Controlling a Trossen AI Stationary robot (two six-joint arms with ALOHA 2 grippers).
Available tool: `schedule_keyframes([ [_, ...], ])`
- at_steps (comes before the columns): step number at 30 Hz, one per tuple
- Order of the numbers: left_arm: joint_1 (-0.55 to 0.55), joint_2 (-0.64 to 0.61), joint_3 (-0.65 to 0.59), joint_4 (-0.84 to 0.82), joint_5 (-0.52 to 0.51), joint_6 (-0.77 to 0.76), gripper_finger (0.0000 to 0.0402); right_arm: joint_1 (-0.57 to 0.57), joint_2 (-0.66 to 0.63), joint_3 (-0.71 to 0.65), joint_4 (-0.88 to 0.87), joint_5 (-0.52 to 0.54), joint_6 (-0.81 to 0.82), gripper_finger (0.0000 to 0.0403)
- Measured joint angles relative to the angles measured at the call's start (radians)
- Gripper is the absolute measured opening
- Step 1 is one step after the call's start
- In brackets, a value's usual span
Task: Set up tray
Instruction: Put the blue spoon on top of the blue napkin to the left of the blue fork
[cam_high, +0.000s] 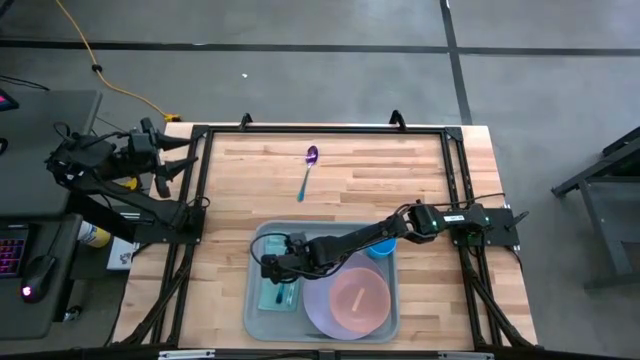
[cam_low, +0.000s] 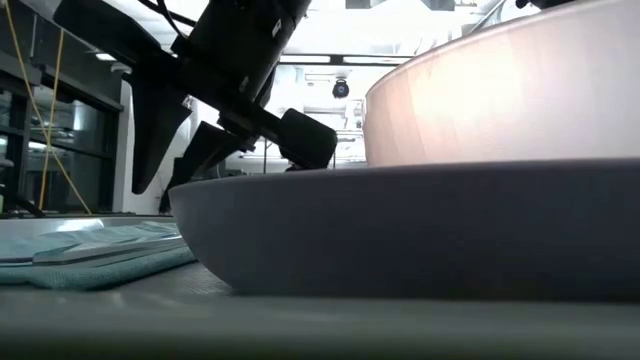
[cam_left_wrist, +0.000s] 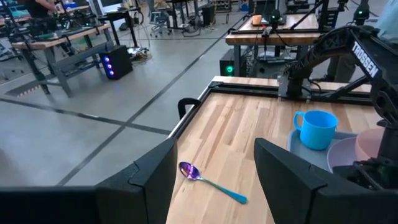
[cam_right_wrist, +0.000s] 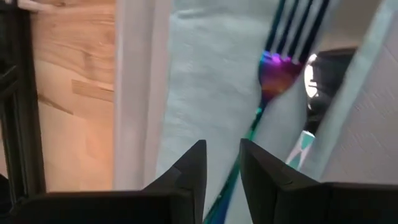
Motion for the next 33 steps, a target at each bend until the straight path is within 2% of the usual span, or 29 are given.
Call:
schedule_keyframes([
  [5,0.0,0.0,0.0,0.0,0.02,0.0,0.0241,-0.009,-0.005,0.026,0.021,0.042,-0.07,0.0074],
  [11,0.0,0.0,0.0,0.0,0.026,0.0,0.0241,-0.035,-0.014,0.145,0.009,0.127,-0.243,0.0074],
  [15,0.0,0.0,0.0,-0.001,0.04,0.0,0.0241,-0.072,-0.079,0.11,0.017,0.146,-0.317,0.0074],
  [20,0.0,0.0,0.0,-0.001,0.047,0.0,0.0241,-0.14,-0.161,0.109,-0.101,0.189,-0.437,0.0074],
  [25,0.0,0.0,0.0,-0.001,0.061,0.0,0.0241,-0.25,-0.233,0.109,-0.173,0.173,-0.572,0.0074],
  [29,0.0,0.0,0.0,0.0,0.069,0.0,0.0241,-0.347,-0.256,0.109,-0.159,0.077,-0.706,0.0074],
  [33,0.0,0.0,0.0,-0.001,0.073,0.002,0.0241,-0.428,-0.257,0.109,-0.19,0.03,-0.792,0.0085],
])
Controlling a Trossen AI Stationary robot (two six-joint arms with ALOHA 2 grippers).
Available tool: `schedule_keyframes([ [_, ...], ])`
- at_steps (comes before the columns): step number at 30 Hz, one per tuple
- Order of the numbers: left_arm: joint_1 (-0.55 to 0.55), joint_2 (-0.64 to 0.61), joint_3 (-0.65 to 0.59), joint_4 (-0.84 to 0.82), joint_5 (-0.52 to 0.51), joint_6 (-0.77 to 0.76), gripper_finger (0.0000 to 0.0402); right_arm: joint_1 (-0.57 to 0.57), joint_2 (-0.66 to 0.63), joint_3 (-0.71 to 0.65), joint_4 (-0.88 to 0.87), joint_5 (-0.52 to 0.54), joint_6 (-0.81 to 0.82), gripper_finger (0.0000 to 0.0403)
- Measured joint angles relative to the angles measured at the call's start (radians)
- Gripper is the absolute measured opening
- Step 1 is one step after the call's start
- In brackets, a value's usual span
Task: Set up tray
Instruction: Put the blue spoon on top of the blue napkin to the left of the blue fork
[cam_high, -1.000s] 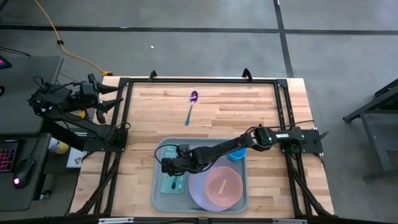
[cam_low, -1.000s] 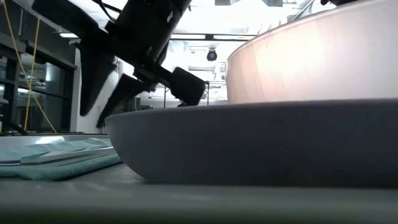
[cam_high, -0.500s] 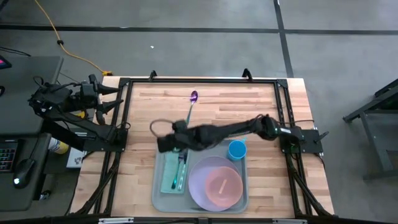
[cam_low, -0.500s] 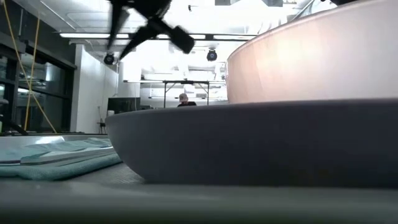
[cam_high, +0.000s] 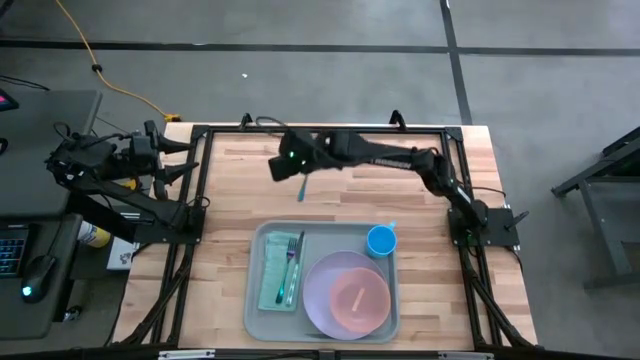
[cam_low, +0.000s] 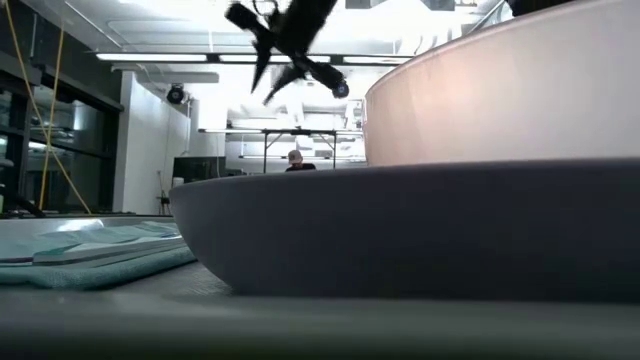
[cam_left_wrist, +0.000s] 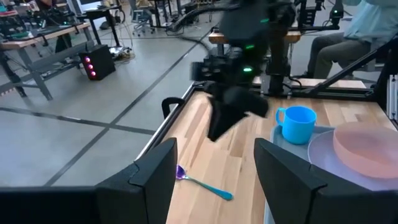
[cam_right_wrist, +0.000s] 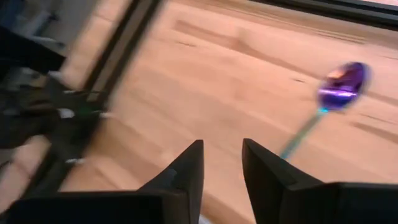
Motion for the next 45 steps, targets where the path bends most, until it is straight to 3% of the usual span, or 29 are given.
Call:
schedule_keyframes([
  [4,0.0,0.0,0.0,-0.012,0.017,0.002,0.0241,-0.069,0.003,-0.006,-0.083,-0.029,-0.005,0.0108],
  [8,0.0,0.0,0.0,-0.029,0.028,0.002,0.0241,-0.115,0.005,-0.056,-0.059,-0.044,-0.027,0.0132],
  [14,0.0,0.0,0.0,-0.029,0.044,0.002,0.0241,-0.128,0.006,-0.221,0.303,-0.133,-0.072,0.0146],
  [20,0.0,0.0,0.0,-0.029,0.051,0.001,0.0241,-0.143,0.006,-0.403,0.549,-0.133,0.047,0.0139],
  [24,0.0,0.0,0.0,-0.029,0.054,0.001,0.0241,-0.148,0.006,-0.467,0.536,-0.137,0.076,0.0138],
  [30,0.0,0.0,0.0,-0.029,0.054,0.001,0.0241,-0.147,0.007,-0.458,0.369,-0.14,0.075,0.0138],
  [36,0.0,0.0,0.0,-0.029,0.062,0.001,0.0241,-0.17,0.007,-0.458,0.308,-0.174,0.059,0.0138],
  [41,0.0,0.0,0.0,-0.029,0.073,0.001,0.0241,-0.201,0.007,-0.458,0.337,-0.19,0.044,0.014],
  [45,0.0,0.0,0.0,-0.029,0.073,0.001,0.0241,-0.212,0.011,-0.457,0.38,-0.2,0.015,0.0164],
])
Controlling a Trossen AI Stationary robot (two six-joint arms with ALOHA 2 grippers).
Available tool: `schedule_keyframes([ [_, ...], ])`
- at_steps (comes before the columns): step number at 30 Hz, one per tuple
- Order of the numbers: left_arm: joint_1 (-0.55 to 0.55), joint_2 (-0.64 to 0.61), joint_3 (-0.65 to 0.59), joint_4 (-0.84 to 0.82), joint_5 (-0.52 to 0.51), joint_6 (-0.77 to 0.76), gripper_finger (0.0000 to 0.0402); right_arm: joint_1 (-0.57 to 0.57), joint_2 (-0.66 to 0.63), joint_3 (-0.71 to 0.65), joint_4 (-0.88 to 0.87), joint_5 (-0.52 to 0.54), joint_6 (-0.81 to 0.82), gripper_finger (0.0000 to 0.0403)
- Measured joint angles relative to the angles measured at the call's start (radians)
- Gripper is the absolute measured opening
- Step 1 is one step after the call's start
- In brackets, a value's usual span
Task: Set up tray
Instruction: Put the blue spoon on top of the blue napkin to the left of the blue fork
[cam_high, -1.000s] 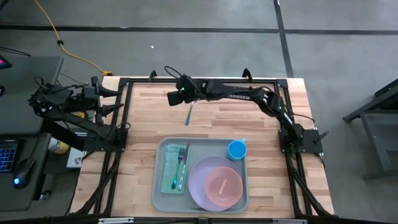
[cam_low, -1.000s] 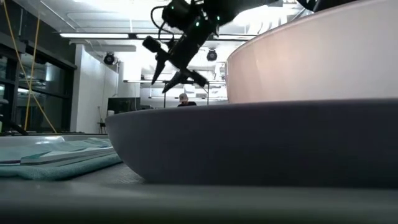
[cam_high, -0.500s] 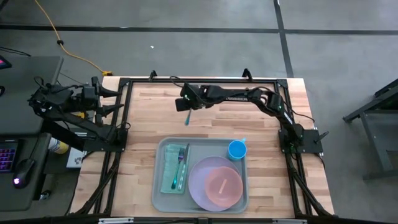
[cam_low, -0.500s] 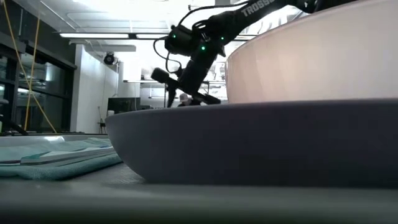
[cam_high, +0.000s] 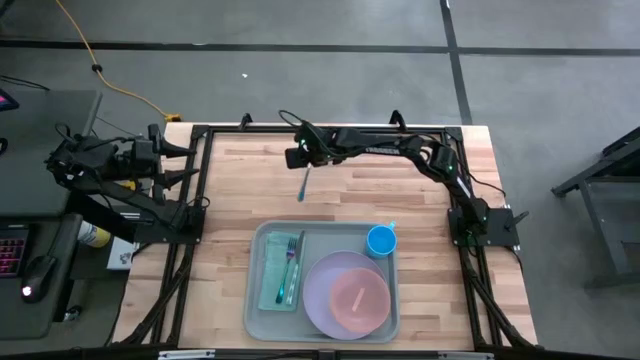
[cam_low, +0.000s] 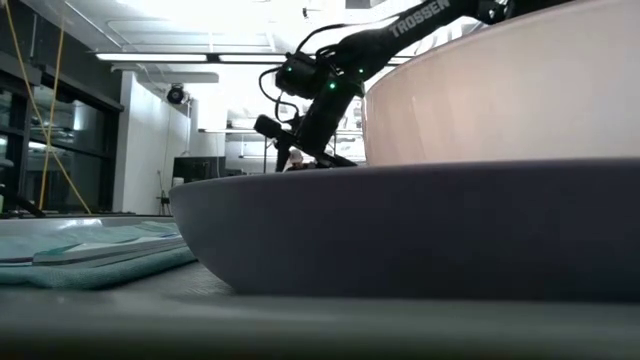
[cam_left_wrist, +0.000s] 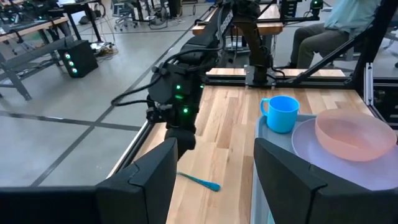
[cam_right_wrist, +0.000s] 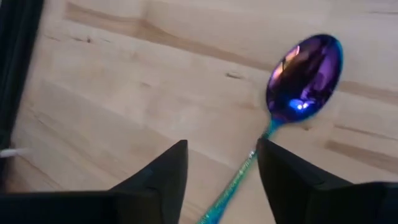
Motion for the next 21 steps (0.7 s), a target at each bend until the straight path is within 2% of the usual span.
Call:
schedule_keyframes([
  [8,0.0,0.0,0.0,0.0,0.018,0.0,0.0241,-0.011,0.002,0.0,-0.063,0.022,0.037,0.0219],
  [21,0.0,0.0,0.0,-0.001,0.019,0.0,0.0241,0.014,0.07,0.0,-0.02,-0.014,0.167,0.0222],
])
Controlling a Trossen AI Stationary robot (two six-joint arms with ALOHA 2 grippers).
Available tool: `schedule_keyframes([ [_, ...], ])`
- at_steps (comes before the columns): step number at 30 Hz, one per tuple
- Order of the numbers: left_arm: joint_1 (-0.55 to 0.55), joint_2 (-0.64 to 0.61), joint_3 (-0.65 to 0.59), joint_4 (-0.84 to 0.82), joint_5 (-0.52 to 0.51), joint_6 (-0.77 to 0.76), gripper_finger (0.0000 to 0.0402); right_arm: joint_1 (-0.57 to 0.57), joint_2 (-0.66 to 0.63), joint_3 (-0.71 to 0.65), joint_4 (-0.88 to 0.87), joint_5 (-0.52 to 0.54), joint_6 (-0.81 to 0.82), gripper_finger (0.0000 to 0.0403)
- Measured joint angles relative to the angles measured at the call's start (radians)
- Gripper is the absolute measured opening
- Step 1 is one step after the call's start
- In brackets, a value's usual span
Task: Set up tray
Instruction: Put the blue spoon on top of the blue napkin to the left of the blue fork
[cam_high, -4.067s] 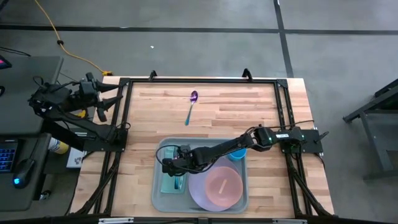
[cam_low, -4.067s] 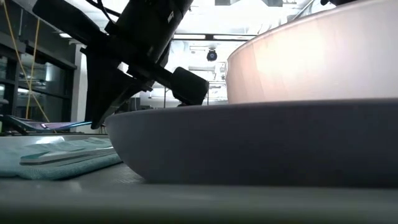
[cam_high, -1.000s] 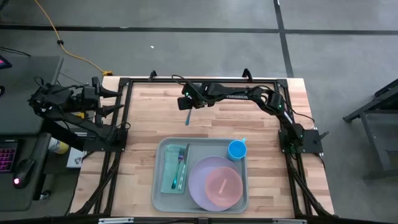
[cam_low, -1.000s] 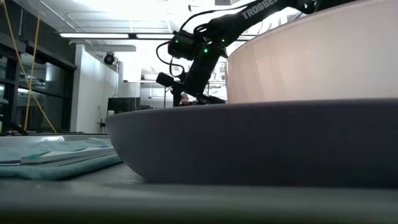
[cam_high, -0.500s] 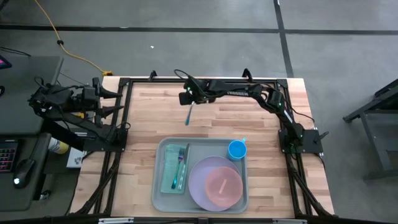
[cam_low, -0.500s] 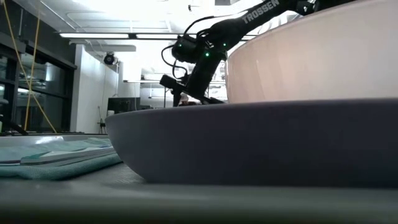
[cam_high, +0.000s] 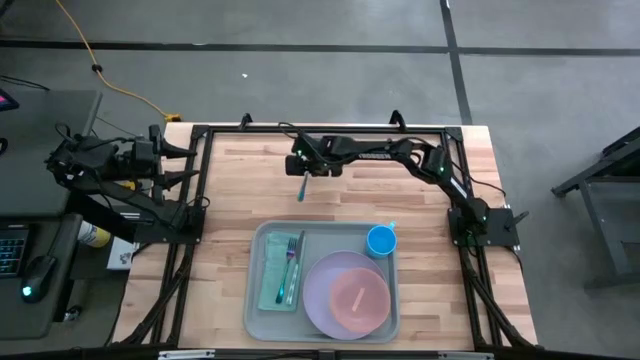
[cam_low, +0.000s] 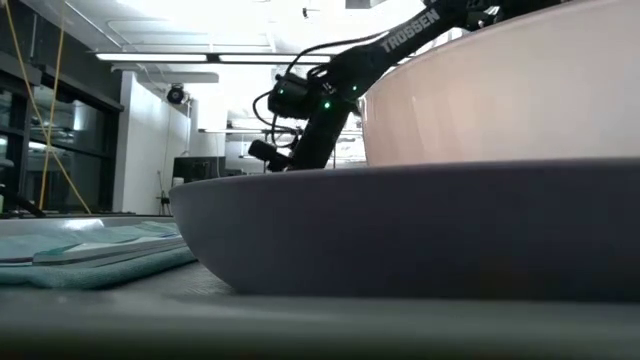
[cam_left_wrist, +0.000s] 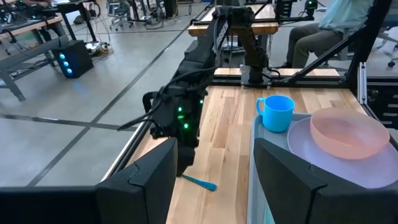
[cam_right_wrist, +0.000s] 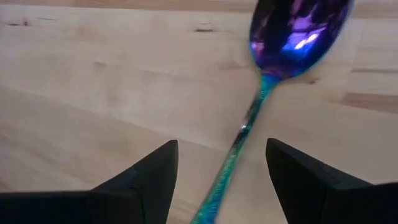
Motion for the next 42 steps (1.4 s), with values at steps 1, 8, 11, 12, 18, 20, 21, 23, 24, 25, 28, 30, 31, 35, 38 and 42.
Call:
schedule_keyframes([
  [1,0.0,0.0,0.0,0.0,0.005,0.0,0.0241,0.0,0.006,0.0,0.011,-0.006,0.006,0.0222],
  [8,0.0,0.0,0.0,-0.014,0.016,-0.003,0.0241,-0.001,0.026,0.0,0.033,0.013,0.018,0.0222],
  [11,0.0,0.0,0.0,-0.027,0.017,-0.006,0.0241,-0.006,0.036,0.001,0.034,0.008,0.018,0.0222],
  [12,0.0,0.0,0.0,-0.027,0.017,-0.009,0.0241,-0.006,0.04,0.002,0.036,0.005,0.018,0.0222],
  [18,0.0,0.0,0.0,-0.038,0.018,-0.018,0.0241,-0.006,0.052,0.003,0.046,-0.003,0.044,0.0222],
  [20,0.0,0.0,0.0,-0.043,0.018,-0.018,0.0241,-0.006,0.052,0.003,0.045,0.001,0.052,0.0219],
  [21,0.0,0.0,0.0,-0.047,0.018,-0.018,0.0241,-0.007,0.052,0.003,0.043,0.004,0.054,0.0214],
  [23,0.0,0.0,0.0,-0.048,0.018,-0.018,0.0241,-0.01,0.053,0.003,0.04,0.002,0.056,0.0202],
  [24,0.0,0.0,0.0,-0.049,0.018,-0.018,0.0241,-0.013,0.053,0.003,0.039,-0.006,0.061,0.0194],
  [25,0.0,0.0,0.0,-0.048,0.018,-0.018,0.0241,-0.014,0.054,0.002,0.039,-0.016,0.068,0.0187],
  [28,0.0,0.0,0.0,-0.052,0.018,-0.018,0.0241,-0.016,0.06,0.002,0.039,-0.043,0.077,0.0166],
  [30,0.0,0.0,0.0,-0.053,0.018,-0.018,0.0241,-0.016,0.06,0.002,0.039,-0.06,0.078,0.0154],
  [31,0.0,0.0,0.0,-0.053,0.018,-0.018,0.0241,-0.017,0.061,0.002,0.04,-0.065,0.078,0.0149],
  [35,0.0,0.0,0.0,-0.053,0.018,-0.018,0.0241,-0.016,0.063,0.007,0.045,-0.068,0.077,0.014],
  [38,0.0,0.0,0.0,-0.053,0.018,-0.018,0.0241,-0.016,0.065,0.018,0.047,-0.071,0.078,0.0139],
  [42,0.0,0.0,0.0,-0.053,0.018,-0.018,0.0241,-0.016,0.065,0.019,0.047,-0.072,0.082,0.0139],
])
